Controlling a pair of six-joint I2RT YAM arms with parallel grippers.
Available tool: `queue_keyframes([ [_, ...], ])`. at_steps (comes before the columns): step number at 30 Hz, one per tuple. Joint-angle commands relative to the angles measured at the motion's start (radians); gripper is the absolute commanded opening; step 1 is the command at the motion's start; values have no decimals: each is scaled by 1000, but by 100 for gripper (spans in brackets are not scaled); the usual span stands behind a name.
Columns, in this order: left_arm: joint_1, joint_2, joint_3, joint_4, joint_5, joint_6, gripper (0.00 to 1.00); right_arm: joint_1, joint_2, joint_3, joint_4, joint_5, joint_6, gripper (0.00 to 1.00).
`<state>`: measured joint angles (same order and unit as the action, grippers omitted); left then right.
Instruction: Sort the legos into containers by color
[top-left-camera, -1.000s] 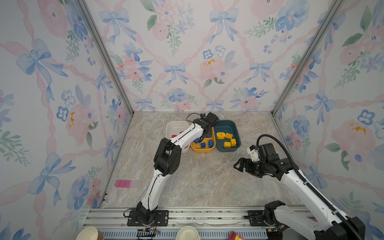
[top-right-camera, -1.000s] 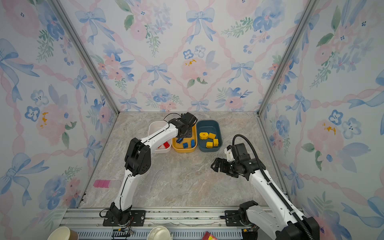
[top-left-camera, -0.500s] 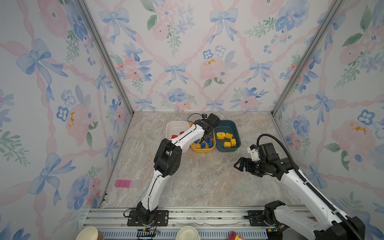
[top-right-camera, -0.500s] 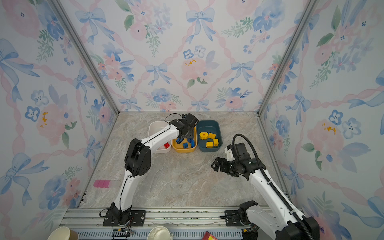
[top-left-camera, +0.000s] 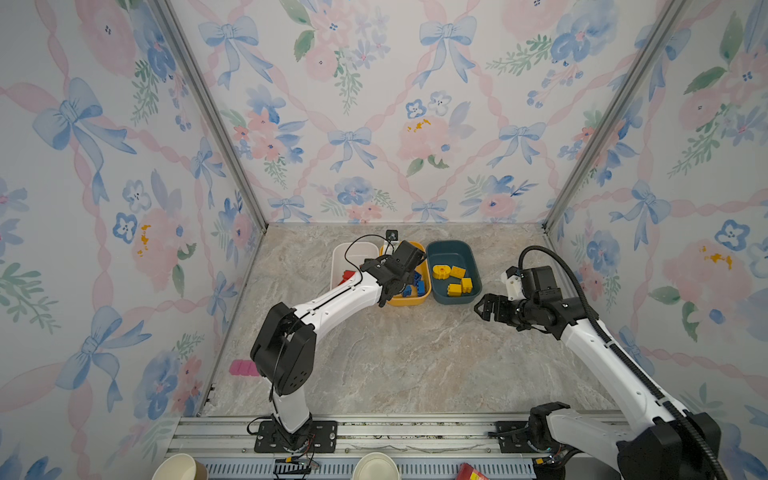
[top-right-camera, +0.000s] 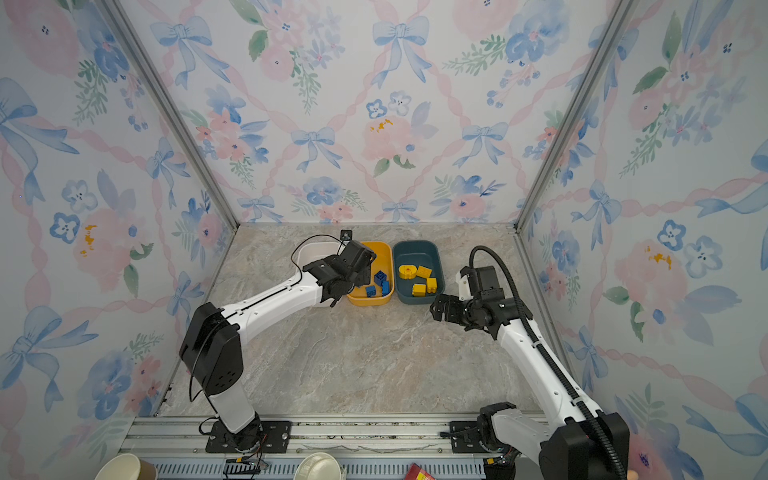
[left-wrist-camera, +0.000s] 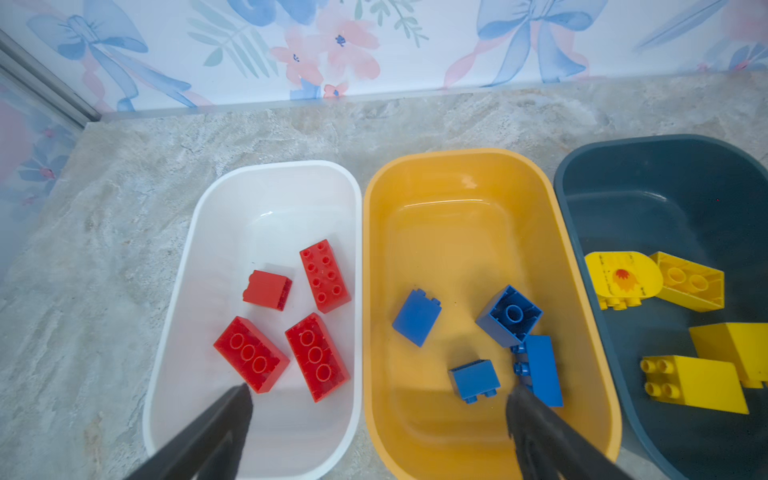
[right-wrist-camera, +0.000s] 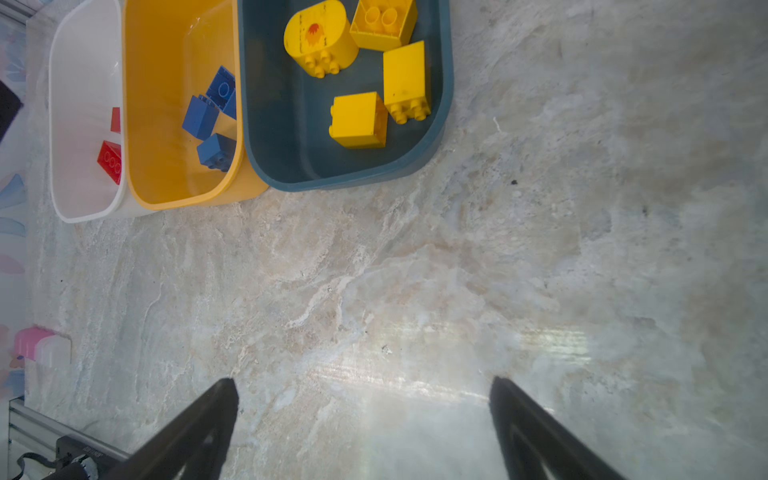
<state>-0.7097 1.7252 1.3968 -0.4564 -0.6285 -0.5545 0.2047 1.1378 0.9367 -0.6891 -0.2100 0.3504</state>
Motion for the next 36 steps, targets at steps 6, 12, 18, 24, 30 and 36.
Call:
queue_keyframes([
  [6, 94, -265, -331, 291, -86, 106, 98, -48, 45, 54, 132, 130, -130, 97],
  [12, 182, -446, -560, 532, -59, 198, 98, -60, 30, 4, 306, 312, -189, 97],
  [18, 245, -530, -752, 730, -56, 287, 98, -107, 89, -88, 503, 359, -234, 97],
  [24, 323, -589, -913, 909, -30, 354, 98, -116, 91, -305, 890, 354, -333, 97],
  [30, 386, -617, -1060, 1148, -5, 424, 98, -128, 151, -411, 1122, 349, -372, 97],
  [36, 430, -537, -1140, 1370, 12, 465, 98, -148, 229, -477, 1300, 335, -372, 97],
])
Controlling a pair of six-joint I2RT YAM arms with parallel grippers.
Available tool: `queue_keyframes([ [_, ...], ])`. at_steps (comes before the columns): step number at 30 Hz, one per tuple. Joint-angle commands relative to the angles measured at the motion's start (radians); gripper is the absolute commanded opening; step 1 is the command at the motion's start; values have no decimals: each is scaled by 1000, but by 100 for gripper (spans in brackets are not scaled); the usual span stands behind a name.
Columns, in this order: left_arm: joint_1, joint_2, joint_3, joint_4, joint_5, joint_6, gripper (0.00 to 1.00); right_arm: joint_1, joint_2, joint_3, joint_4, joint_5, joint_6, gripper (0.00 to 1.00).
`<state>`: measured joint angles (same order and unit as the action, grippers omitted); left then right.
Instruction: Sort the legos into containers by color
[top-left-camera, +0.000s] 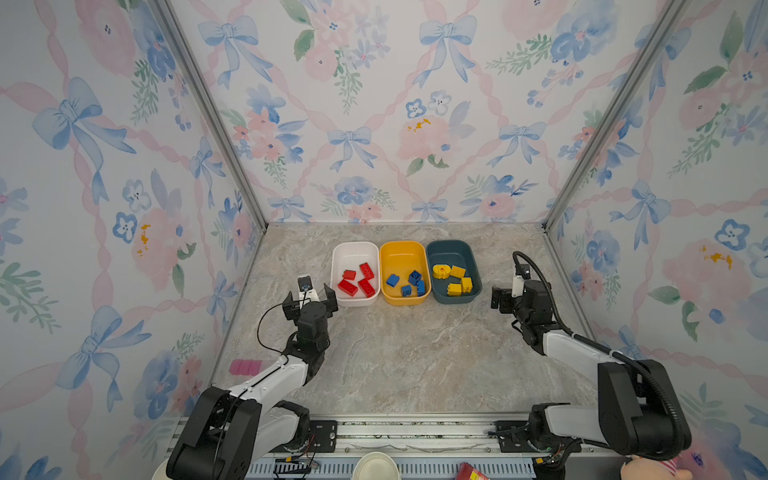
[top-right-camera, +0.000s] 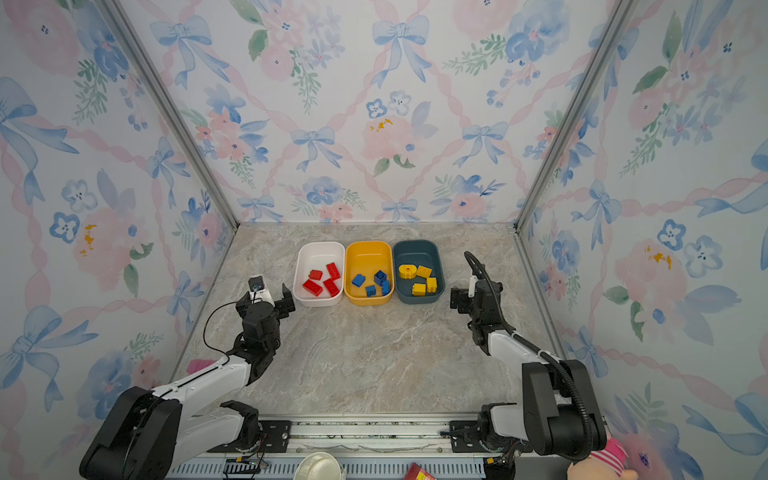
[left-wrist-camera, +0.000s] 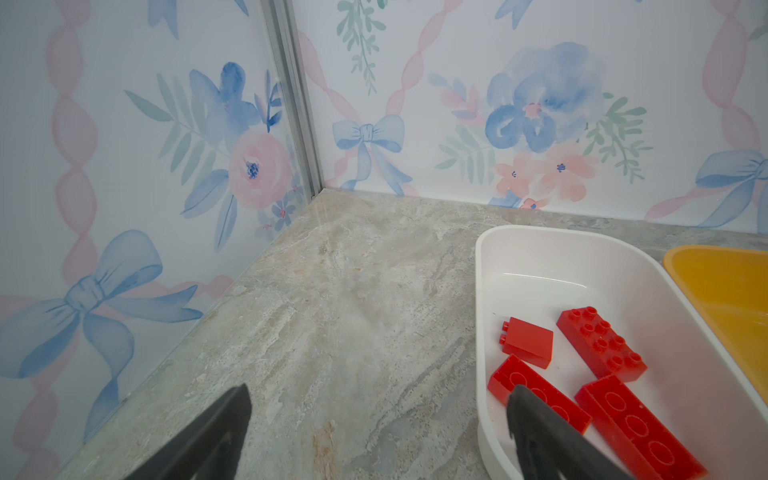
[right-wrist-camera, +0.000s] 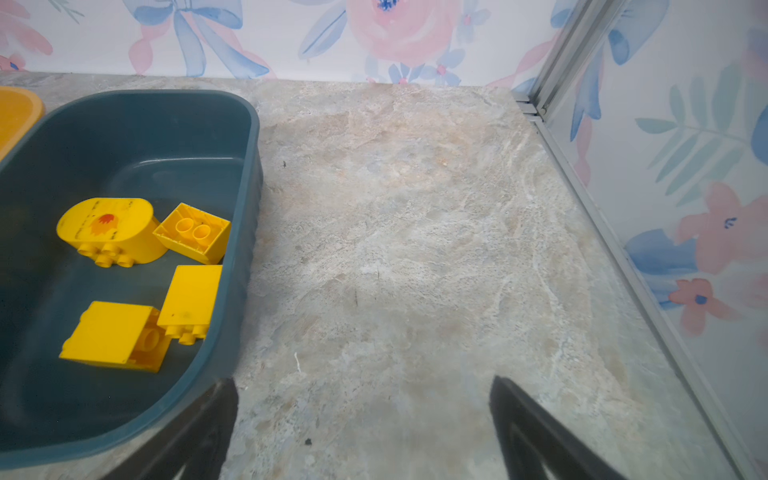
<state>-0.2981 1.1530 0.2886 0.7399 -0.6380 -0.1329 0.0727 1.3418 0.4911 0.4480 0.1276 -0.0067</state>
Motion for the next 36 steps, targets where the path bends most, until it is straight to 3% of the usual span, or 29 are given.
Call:
queue_keyframes([
  [1, 22, 61, -43, 219, 28, 50, 98, -23, 36, -40, 187, -13, -7, 97],
  [9, 36, 201, -113, 475, 8, 89, 98, -29, 148, -106, 417, -55, 3, 97],
  [14, 60, 271, -133, 584, 23, 83, 98, 5, 208, -138, 538, -12, -26, 97],
  [36, 69, 335, -127, 636, 37, 84, 98, 10, 203, -110, 472, 33, -18, 97],
])
